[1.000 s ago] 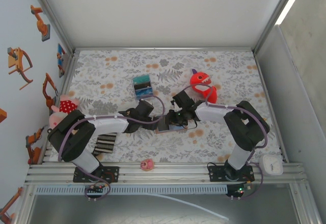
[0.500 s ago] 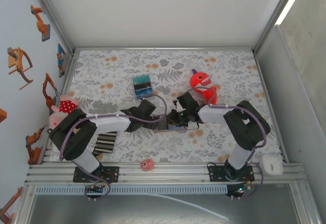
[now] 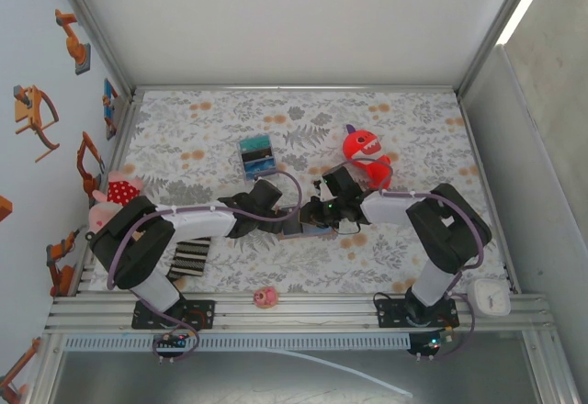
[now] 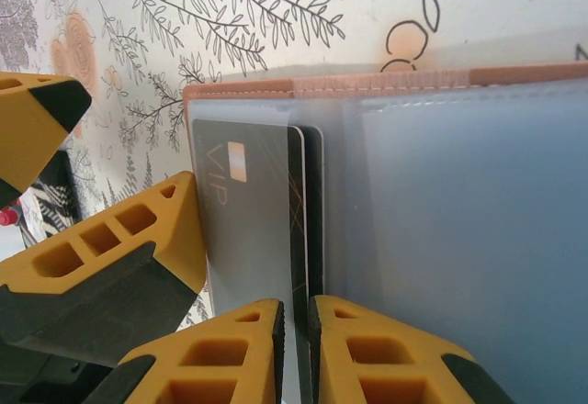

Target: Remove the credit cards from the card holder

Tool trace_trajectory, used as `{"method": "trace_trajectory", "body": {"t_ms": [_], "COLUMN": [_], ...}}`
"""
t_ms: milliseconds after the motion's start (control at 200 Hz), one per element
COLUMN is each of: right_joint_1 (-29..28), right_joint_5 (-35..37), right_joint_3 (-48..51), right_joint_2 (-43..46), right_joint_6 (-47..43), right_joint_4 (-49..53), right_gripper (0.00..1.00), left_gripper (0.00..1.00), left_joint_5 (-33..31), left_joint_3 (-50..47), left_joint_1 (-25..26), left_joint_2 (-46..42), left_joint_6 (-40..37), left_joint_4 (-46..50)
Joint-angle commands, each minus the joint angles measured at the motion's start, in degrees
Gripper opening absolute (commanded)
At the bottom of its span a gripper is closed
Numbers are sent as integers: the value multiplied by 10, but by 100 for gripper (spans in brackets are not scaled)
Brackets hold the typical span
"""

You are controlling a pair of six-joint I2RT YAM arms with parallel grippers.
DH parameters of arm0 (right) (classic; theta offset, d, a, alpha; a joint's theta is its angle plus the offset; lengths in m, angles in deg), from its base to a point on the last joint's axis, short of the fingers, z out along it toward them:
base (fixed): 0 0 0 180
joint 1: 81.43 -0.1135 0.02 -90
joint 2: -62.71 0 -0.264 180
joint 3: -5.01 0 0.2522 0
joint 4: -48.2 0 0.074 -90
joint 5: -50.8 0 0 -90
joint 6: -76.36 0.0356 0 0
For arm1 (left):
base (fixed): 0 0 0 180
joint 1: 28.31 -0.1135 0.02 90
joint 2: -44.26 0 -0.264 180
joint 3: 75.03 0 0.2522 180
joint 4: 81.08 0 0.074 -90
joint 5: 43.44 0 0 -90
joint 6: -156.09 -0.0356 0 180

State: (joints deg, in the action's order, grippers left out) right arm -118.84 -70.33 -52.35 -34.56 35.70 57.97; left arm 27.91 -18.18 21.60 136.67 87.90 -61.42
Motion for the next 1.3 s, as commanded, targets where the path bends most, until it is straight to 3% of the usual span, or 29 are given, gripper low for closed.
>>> {"method": "trace_trajectory", "body": {"t_ms": [0, 185, 566, 932, 1292], "right_joint_1": [4, 7, 15, 15, 29], "right_joint_5": [-18, -25, -69, -85, -89], "right_joint_3": [2, 8, 43, 57, 80], "right_joint_2": [15, 11, -31, -78, -47], "right_joint_6": [4, 10, 60, 95, 103], "right_joint_4": [-15, -29, -164, -247, -271], "right_gripper": [16, 14, 14, 18, 13], "left_gripper": [97, 97, 97, 97, 97], "left_joint_5": [-8, -7, -11, -15, -39], "left_joint_3": [9, 12, 12, 16, 22], "left_joint_1": [6, 5, 6, 8, 9], "left_joint_2": [4, 7, 4, 5, 10], "left_joint_6": [-9, -11, -13, -13, -9], "left_joint_4": [35, 35, 39, 41, 60]}}
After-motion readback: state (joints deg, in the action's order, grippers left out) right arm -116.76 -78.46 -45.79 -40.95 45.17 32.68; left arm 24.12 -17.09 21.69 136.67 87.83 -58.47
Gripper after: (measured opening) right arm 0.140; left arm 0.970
